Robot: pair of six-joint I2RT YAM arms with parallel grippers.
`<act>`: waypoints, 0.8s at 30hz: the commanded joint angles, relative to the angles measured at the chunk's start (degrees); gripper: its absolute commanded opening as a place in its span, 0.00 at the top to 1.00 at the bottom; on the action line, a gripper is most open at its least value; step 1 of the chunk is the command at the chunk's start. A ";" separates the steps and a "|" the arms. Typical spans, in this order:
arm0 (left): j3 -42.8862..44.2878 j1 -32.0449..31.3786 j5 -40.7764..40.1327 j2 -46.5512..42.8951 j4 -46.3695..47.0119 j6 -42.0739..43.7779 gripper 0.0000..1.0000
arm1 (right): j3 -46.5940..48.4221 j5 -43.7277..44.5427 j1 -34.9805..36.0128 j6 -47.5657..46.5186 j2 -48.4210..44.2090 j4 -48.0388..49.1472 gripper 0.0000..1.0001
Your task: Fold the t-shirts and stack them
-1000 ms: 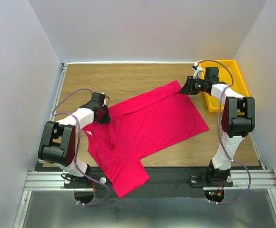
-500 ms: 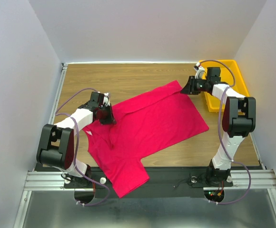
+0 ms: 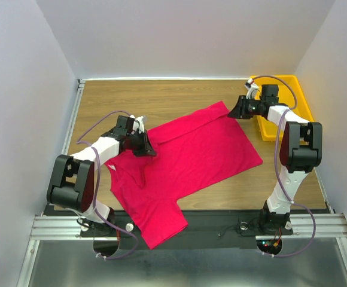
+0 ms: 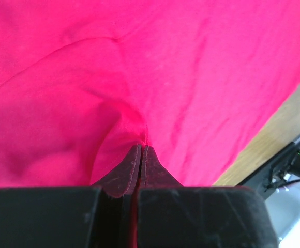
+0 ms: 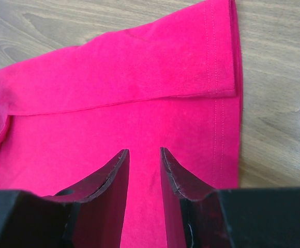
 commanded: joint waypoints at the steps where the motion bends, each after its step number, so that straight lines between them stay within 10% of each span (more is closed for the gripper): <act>1: -0.24 -1.69 3.73 0.75 4.17 -2.41 0.96 | -0.14 -0.50 -0.78 -0.58 -0.69 1.02 0.64; 12: 0.37 -5.47 4.61 4.71 7.96 -6.37 0.93 | -0.23 -0.76 -1.48 -0.49 -0.52 1.02 0.64; 24: 1.34 -6.79 3.99 0.85 9.10 -5.94 0.37 | -0.23 -1.12 -1.92 -0.49 -0.43 1.11 0.64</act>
